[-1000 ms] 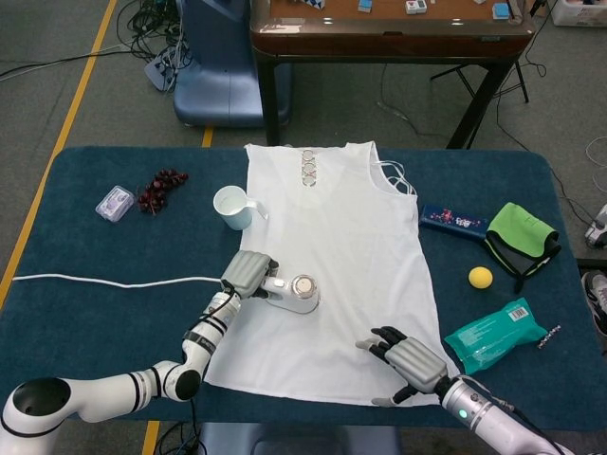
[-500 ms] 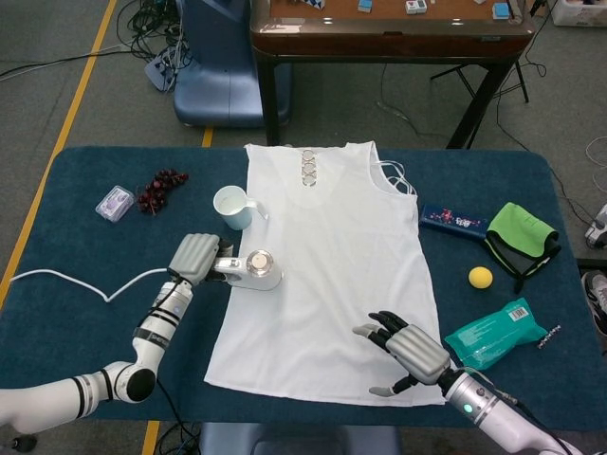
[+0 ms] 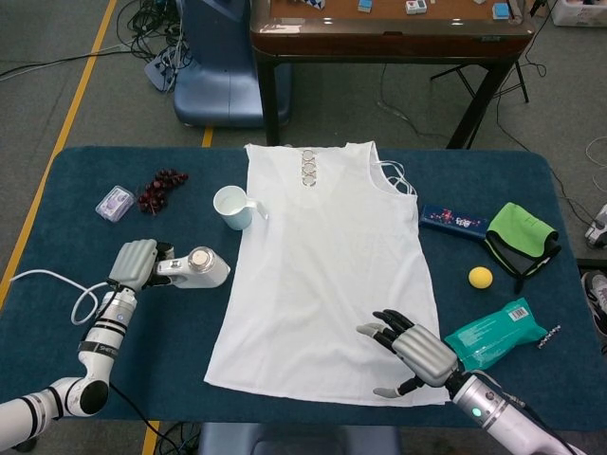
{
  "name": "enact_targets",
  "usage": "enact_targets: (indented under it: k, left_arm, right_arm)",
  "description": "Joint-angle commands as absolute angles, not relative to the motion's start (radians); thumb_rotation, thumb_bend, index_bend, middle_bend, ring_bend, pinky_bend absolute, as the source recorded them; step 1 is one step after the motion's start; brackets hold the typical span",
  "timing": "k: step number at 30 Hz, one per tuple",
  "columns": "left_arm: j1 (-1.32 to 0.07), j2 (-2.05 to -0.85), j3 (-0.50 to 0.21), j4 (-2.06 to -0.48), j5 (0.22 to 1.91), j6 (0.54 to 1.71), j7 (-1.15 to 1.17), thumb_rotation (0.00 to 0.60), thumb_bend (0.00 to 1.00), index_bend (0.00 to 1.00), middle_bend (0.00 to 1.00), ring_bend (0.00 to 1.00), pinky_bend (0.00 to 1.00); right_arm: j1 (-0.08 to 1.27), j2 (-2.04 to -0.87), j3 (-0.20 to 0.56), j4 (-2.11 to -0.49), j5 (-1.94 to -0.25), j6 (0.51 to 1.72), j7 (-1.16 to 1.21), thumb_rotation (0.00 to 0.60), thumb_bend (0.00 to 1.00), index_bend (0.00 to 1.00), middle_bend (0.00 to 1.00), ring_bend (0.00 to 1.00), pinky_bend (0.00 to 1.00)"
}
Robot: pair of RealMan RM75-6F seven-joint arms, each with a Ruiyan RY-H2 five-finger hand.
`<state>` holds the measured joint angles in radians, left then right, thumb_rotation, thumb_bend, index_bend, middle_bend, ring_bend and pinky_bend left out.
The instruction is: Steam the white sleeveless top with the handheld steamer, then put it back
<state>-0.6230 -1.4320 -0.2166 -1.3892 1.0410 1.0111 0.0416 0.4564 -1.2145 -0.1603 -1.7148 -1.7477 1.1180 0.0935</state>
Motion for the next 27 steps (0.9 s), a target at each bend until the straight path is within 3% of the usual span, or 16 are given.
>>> enact_targets:
  k: [1,10,15,19,27]
  left_arm:
    - [-0.609,-1.450,-0.203,-1.337,1.058,0.998,0.002,0.600,0.28,0.70,0.85,0.75,0.81]
    - [-0.604,-1.533,-0.182,-1.172,1.123,0.989,-0.058,0.600,0.28,0.69,0.83,0.72,0.81]
    - [-0.603,-1.560,-0.176,-1.105,1.155,0.979,-0.100,0.600,0.27,0.65,0.77,0.69,0.78]
    - [-0.603,-1.556,-0.167,-1.097,1.174,0.965,-0.104,0.600,0.27,0.52,0.67,0.56,0.72]
    - [-0.595,-1.511,-0.166,-1.149,1.165,0.940,-0.066,0.600,0.26,0.19,0.30,0.26,0.51]
  right_arm:
    - [0.456,-1.214,-0.160,-1.716,-1.747,1.117,0.092,0.366,0.05,0.09,0.18,0.05,0.04]
    - [0.449,-1.211,-0.160,-1.723,-1.739,1.115,0.082,0.366,0.05,0.09,0.18,0.05,0.04]
    - [0.444,-1.207,-0.159,-1.726,-1.734,1.117,0.079,0.366,0.05,0.09,0.18,0.05,0.04]
    - [0.444,-1.209,-0.158,-1.725,-1.732,1.113,0.079,0.365,0.05,0.09,0.18,0.05,0.04]
    - [0.444,-1.208,-0.154,-1.724,-1.732,1.112,0.082,0.366,0.05,0.09,0.18,0.05,0.04]
